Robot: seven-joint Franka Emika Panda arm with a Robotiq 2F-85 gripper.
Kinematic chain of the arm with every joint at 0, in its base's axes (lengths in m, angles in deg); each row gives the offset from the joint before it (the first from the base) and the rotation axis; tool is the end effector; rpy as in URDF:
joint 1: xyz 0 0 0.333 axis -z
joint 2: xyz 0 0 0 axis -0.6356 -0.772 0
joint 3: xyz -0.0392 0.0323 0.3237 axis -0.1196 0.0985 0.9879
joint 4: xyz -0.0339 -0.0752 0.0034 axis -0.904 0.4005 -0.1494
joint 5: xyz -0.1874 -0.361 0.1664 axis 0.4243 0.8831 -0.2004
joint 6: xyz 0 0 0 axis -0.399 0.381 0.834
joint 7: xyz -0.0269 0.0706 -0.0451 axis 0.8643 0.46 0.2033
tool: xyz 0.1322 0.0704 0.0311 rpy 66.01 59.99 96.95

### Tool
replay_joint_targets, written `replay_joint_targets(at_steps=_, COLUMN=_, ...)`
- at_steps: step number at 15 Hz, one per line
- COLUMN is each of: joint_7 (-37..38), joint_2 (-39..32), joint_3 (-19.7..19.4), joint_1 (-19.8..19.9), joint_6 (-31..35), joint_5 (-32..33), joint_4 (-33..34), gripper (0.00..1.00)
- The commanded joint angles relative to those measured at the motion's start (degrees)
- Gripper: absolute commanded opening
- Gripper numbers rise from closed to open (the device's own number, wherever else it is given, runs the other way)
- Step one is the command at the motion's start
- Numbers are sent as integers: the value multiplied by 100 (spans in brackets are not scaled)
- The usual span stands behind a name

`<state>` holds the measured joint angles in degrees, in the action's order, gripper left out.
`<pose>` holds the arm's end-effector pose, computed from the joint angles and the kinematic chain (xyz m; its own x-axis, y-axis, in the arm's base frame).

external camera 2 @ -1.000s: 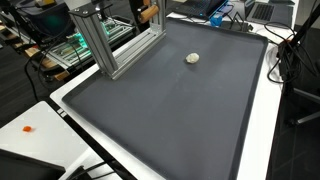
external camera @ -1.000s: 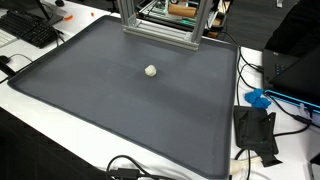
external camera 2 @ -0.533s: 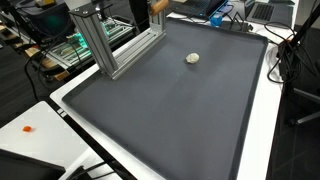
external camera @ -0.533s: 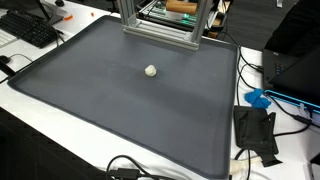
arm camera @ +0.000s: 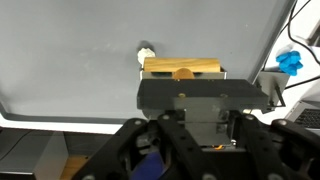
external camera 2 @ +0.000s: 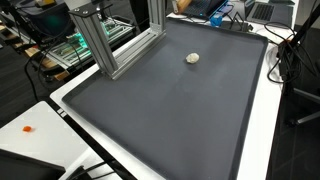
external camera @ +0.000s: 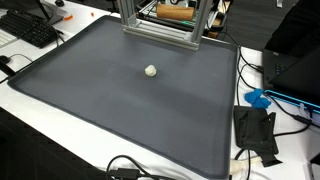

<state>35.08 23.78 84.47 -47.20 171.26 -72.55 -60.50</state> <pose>0.4403 0.1471 0.4765 0.9295 0.1573 0.3335 0.1749 -0.9843 -0.0231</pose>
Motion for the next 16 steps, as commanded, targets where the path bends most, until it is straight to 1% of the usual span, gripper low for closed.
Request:
replay_joint_targets(at_steps=1, joint_7=-9, joint_2=-198, joint_3=-75, joint_1=-31, joint_6=100, joint_5=43, joint_4=92, gripper=47)
replay_joint_targets(at_steps=4, joint_7=-65, joint_2=-609, joint_3=-126, joint_1=4, joint_6=217, joint_5=65, joint_4=308, gripper=47)
replay_joint_targets(at_steps=7, joint_7=-77, joint_2=-656, joint_3=-126, joint_1=4, joint_6=218, joint_5=65, joint_4=353, gripper=47)
replay_joint_targets(at_steps=8, joint_7=-145, joint_2=-799, joint_3=-81, joint_1=9, joint_6=446, joint_5=164, joint_4=371, gripper=22)
replay_joint_targets(at_steps=9, joint_7=-272, joint_2=-981, joint_3=-85, joint_1=-18, joint_6=686, joint_5=178, joint_4=394, gripper=22)
replay_joint_targets(at_steps=13, joint_7=-383, joint_2=-1696, joint_3=-118, joint_1=-7, joint_6=1251, joint_5=200, joint_4=531, gripper=22)
replay_joint_targets(at_steps=16, joint_7=-430, joint_2=-2157, joint_3=-177, joint_1=65, joint_6=1349, joint_5=310, joint_4=687, gripper=22)
